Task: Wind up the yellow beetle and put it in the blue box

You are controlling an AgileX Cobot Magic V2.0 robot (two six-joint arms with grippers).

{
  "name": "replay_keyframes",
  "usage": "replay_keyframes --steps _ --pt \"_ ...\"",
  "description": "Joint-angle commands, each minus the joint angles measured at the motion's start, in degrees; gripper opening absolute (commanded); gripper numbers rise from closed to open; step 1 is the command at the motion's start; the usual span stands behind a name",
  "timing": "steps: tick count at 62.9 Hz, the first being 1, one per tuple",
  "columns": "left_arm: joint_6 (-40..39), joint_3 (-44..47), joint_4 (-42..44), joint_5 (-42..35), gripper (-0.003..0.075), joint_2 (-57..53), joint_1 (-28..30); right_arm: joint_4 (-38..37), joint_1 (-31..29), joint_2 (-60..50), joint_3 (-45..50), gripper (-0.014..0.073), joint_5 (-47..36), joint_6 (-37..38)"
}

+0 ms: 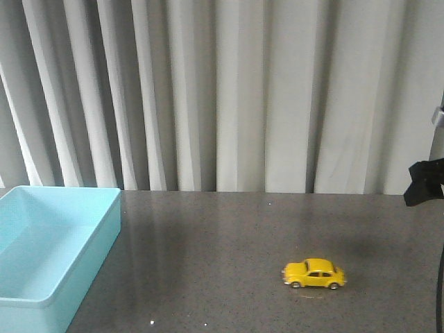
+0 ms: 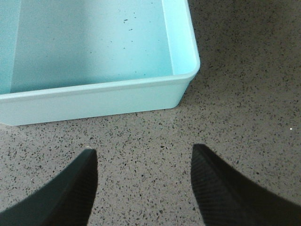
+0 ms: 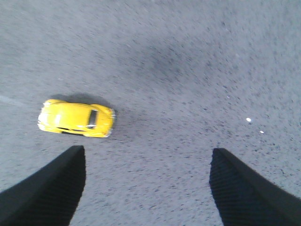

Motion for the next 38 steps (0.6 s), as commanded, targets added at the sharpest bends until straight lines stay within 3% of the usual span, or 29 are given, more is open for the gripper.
replay_keyframes --steps 1,11,23,38 --pt "-0.1 -1.9 -0.8 -2.9 0.0434 -0.7 -0.2 -2.3 4.4 -6.5 1.3 0.0507 2.0 1.5" --pt "-0.1 -1.9 -0.8 -3.0 0.0434 -0.7 -0.2 -9.4 12.0 -13.5 10.7 0.0479 -2.1 4.8" --pt "-0.1 -1.9 -0.8 -2.9 0.0434 -0.7 -0.2 -10.2 18.7 -22.4 25.5 0.0471 -10.8 7.8" --pt "0.0 -1.9 -0.8 -2.8 0.0434 -0.7 -0.2 -9.4 20.4 -35.0 43.9 0.0471 -19.1 10.8"
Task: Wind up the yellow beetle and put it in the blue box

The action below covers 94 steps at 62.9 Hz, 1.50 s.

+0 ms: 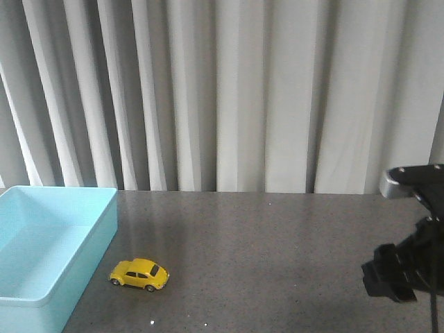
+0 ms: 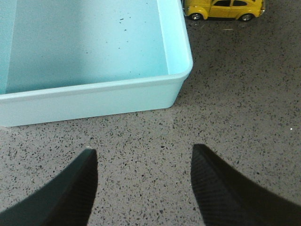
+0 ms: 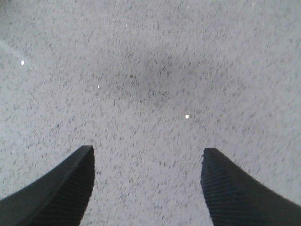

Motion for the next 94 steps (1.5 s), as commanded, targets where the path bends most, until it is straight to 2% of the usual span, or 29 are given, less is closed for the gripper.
replay_keyframes --steps 1,12,18,22,33,40,47,63,77,94 --pt "0.0 -1.9 -0.8 -2.8 0.0434 -0.7 -0.2 0.2 -0.1 -7.0 5.6 0.0471 -6.6 1.3" --pt "2.3 -1.9 -0.8 -3.5 0.0434 -0.6 -0.4 0.1 -0.1 -16.8 16.3 0.0471 -11.9 2.0" --pt "7.4 -1.9 -3.0 -5.7 0.0434 -0.6 -1.3 0.1 -0.1 -20.6 20.3 0.0471 -13.4 2.0" --pt "13.7 -1.9 -5.6 -7.7 0.0434 -0.6 -2.4 0.0 -0.1 -22.9 22.1 0.0471 -13.5 2.0" --pt "28.8 -1.9 -13.3 -15.4 0.0434 0.8 -6.3 0.0 -0.1 -25.9 23.4 0.0471 -13.1 1.9" --pt "34.4 -2.0 -16.3 -19.7 0.0434 2.8 -8.5 0.0 -0.1 -26.7 23.4 0.0471 -12.5 1.9" --pt "36.4 -2.9 -16.8 -21.7 0.0434 6.3 -10.2 0.0 -0.1 -26.7 23.4 0.0471 -12.6 1.9" --pt "38.5 -15.3 -16.7 -14.4 0.0438 18.8 -11.2 0.0 -0.1 -26.7 23.4 0.0471 -12.4 1.9" --pt "42.1 -30.8 -16.8 -3.8 0.0511 31.6 -11.2 0.0 -0.1 -26.7 23.4 0.0471 -12.4 1.9" --pt "54.4 -46.2 -16.8 7.1 0.0512 45.0 -11.2 0.0 -0.1 -26.7 23.4 0.0471 -12.4 1.9"
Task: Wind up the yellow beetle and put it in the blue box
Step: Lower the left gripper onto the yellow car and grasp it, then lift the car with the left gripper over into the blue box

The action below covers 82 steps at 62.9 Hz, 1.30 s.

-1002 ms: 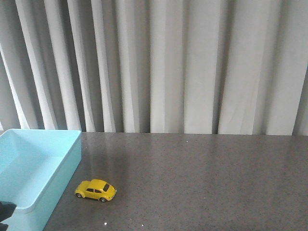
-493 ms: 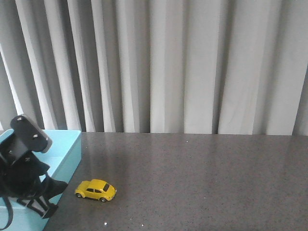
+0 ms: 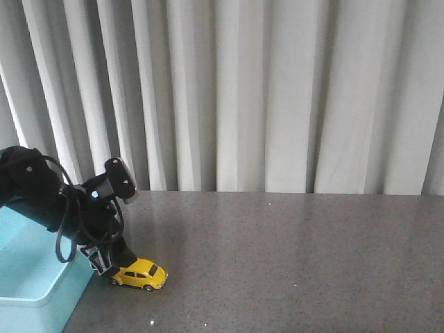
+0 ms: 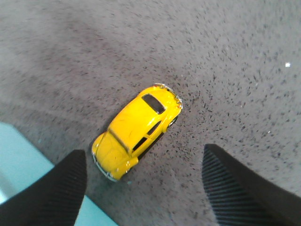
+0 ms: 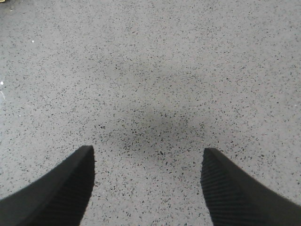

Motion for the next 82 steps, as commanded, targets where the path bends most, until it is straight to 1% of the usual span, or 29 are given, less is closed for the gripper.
replay_keyframes --steps 1,8,19,32,42,54,61,76,82 --pt "4.3 -6.3 -1.6 2.5 0.0512 1.5 -0.4 0.0 -0.1 -0.5 -1.5 0.0471 -2.9 -0.2" --pt "6.4 -11.8 -1.6 5.9 0.0512 5.9 -0.4 0.0 -0.1 -0.5 -1.5 0.0471 -2.9 -0.2" --pt "6.7 -19.4 -1.5 10.5 0.0512 12.5 -0.4 0.0 -0.1 -0.5 -1.5 0.0471 -2.9 -0.2" --pt "7.7 -26.2 0.9 13.1 0.0512 18.2 -0.4 0.0 -0.1 -0.5 -1.5 0.0471 -2.9 -0.2" --pt "7.7 -28.4 1.4 14.5 0.0512 21.0 -0.4 0.0 -0.1 -0.5 -1.5 0.0471 -2.9 -0.2" --pt "7.7 -28.3 1.5 15.0 0.0496 22.8 -0.4 0.0 -0.1 -0.5 -1.5 0.0471 -2.9 -0.2" --pt "7.7 -28.3 1.4 15.4 0.0459 23.0 -0.4 0.0 -0.1 -0.5 -1.5 0.0471 -2.9 -0.2" --pt "7.5 -28.3 0.8 16.7 0.0309 22.7 -0.4 0.0 -0.1 -0.5 -1.5 0.0471 -2.9 -0.2" --pt "7.0 -28.3 -0.5 17.6 0.0268 21.9 -0.4 0.0 -0.1 -0.5 -1.5 0.0471 -2.9 -0.2"
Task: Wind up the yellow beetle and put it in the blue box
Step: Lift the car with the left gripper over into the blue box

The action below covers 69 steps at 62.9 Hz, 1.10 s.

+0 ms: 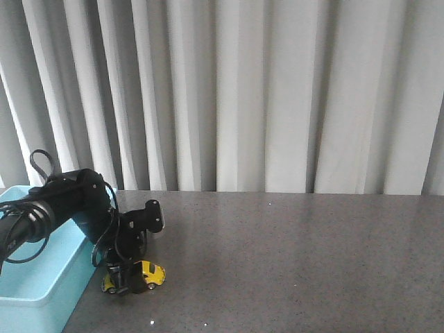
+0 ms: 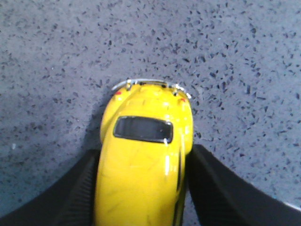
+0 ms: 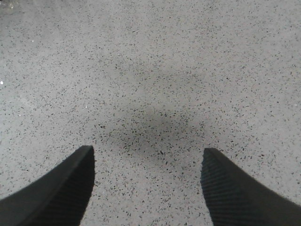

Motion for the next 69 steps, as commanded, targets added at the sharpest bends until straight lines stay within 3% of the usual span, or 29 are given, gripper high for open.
replay_keyframes --steps 1,24,49,69 --pt "-0.9 -1.5 -3.4 0.6 0.0265 -4.8 -0.4 0.0 -0.1 -0.5 -1.5 0.0471 -2.9 -0.2" --pt "-7.4 -1.5 -10.4 0.7 0.0249 -13.8 -0.4 0.0 -0.1 -0.5 -1.5 0.0471 -2.9 -0.2" --pt "-29.5 -1.5 0.4 -0.6 0.0249 -21.8 5.3 0.0 -0.1 -0.5 -1.5 0.0471 -2.9 -0.2" --pt "-39.1 -1.5 3.4 -2.7 0.0249 -18.8 13.7 0.0 -0.1 -0.5 -1.5 0.0471 -2.9 -0.2"
